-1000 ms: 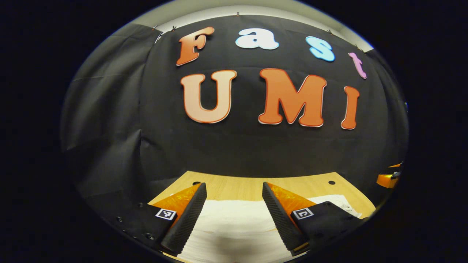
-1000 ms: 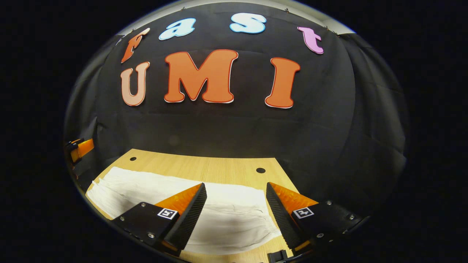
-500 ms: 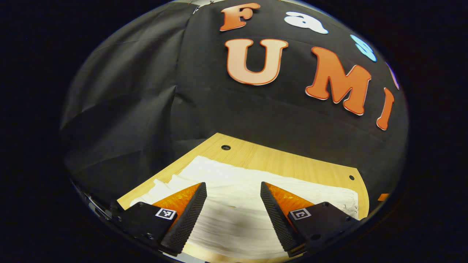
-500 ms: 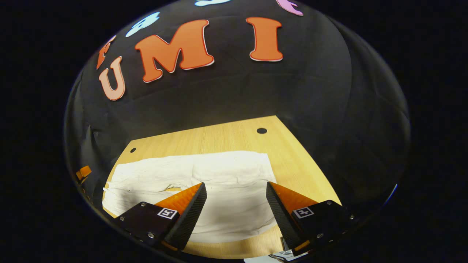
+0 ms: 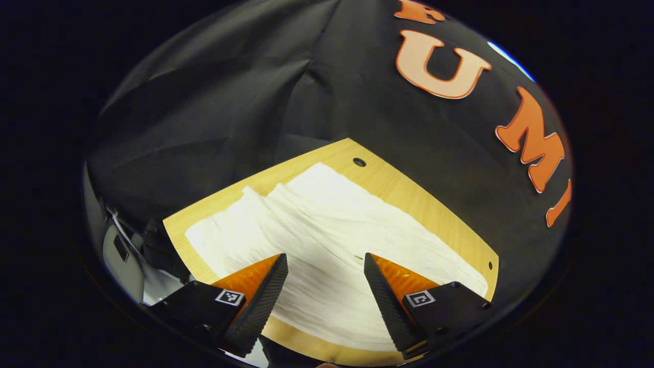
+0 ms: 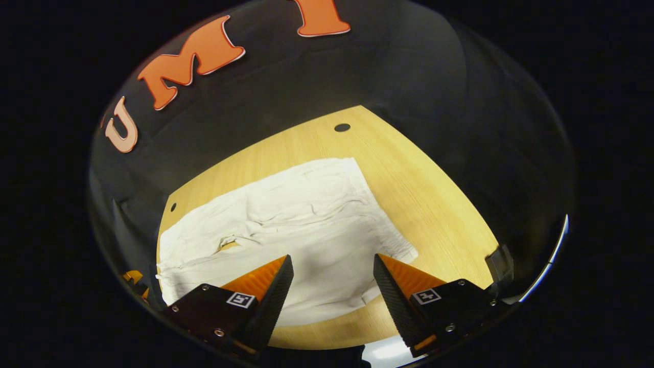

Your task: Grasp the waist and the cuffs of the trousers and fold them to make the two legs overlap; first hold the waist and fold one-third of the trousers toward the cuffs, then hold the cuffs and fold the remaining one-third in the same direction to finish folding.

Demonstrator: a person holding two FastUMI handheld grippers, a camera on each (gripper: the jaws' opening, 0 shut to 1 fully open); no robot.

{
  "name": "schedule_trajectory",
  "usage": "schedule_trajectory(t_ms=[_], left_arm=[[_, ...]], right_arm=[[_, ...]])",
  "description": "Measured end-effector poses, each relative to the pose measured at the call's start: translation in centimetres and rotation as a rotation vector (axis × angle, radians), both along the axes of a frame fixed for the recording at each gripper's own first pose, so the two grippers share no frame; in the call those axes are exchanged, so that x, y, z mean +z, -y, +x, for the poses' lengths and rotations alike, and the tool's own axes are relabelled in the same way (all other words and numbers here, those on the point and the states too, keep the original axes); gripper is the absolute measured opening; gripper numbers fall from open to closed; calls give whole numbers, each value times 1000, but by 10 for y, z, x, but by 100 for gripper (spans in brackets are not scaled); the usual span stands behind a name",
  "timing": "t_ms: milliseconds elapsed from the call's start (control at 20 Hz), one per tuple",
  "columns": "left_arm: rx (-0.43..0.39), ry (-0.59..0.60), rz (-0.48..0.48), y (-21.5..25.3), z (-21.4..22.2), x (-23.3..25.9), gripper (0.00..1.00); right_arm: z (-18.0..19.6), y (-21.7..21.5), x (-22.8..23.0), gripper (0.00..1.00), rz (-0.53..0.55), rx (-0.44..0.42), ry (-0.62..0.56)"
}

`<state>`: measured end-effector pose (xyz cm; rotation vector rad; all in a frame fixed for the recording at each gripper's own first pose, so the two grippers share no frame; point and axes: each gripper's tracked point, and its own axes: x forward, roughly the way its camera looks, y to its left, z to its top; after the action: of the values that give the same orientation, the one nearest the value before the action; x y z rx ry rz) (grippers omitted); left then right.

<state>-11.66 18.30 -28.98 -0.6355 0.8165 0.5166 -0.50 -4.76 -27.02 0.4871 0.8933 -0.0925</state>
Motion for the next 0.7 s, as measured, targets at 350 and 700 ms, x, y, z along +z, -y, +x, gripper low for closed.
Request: schedule_trajectory(t_ms=[350,700], left_arm=[[137,-99,-184,-46,-49,-46,100],[296,-164,-340,-89,-109,-76,99]], right_arm=[[-6,-7,-31,96,80,-82,-129],[-19,-17,-61,95,134,-119,-220]])
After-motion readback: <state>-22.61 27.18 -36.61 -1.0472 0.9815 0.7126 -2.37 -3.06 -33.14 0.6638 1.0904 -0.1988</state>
